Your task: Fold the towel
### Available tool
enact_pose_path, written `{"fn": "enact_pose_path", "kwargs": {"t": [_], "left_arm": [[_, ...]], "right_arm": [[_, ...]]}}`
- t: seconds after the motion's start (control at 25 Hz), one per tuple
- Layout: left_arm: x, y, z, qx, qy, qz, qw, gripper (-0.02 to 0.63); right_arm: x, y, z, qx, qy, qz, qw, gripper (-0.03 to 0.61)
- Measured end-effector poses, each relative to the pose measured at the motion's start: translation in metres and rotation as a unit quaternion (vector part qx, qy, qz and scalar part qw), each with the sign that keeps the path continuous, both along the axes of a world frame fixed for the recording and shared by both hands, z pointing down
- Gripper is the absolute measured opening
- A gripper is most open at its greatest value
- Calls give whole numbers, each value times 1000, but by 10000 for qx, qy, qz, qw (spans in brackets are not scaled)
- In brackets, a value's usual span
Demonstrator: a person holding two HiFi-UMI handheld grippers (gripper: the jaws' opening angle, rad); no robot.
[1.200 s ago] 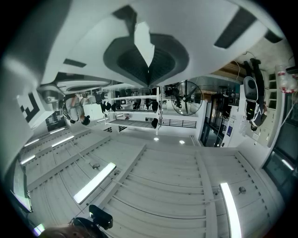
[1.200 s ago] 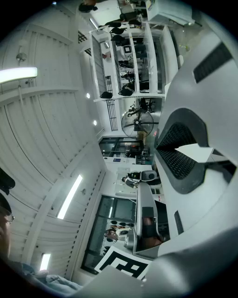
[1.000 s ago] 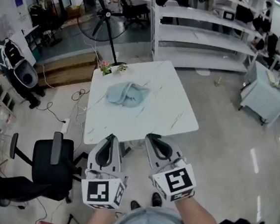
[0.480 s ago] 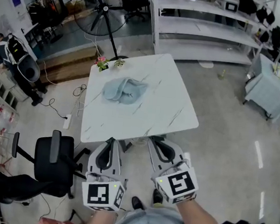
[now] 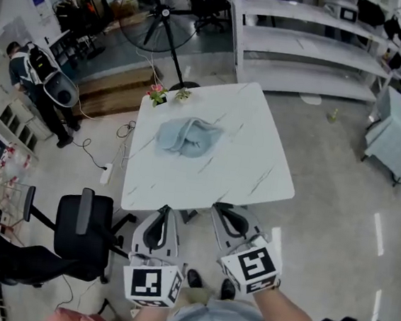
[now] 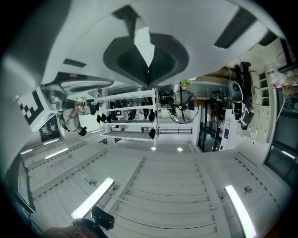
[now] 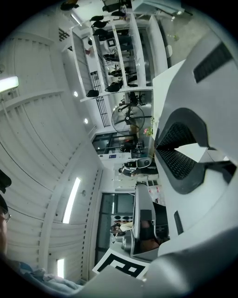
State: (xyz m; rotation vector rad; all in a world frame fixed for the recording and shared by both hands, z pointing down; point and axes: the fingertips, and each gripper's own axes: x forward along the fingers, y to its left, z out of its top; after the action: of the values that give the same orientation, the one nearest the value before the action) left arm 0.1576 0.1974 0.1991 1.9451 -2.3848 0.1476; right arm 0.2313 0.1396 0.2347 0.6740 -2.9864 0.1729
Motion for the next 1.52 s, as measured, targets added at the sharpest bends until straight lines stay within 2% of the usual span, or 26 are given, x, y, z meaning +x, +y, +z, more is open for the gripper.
{"fn": "enact_pose_path", "kwargs": {"t": [0.4,0.72,0.92,1.16,1.52], "left_arm": [[-86,-35,33,76,323,-284,9990,8],[-185,-100,49,74,431,-109,9990,8],[-235,-135,51,23,398,51,9992,8],[-273,-164,38,209,345,272,9988,8],[-303,-184,31,299,385,321,9983,8]], "right_arm": [[-77,-42,24,75,302,-209,9993,18],[-170,-103,41,68,561,-103,9984,18],[-215,-138,39,144,649,48,9978,20],[-253,-165,24,342,684,203,9969,22],[-277,-179,24,429,763,253,9958,40]]}}
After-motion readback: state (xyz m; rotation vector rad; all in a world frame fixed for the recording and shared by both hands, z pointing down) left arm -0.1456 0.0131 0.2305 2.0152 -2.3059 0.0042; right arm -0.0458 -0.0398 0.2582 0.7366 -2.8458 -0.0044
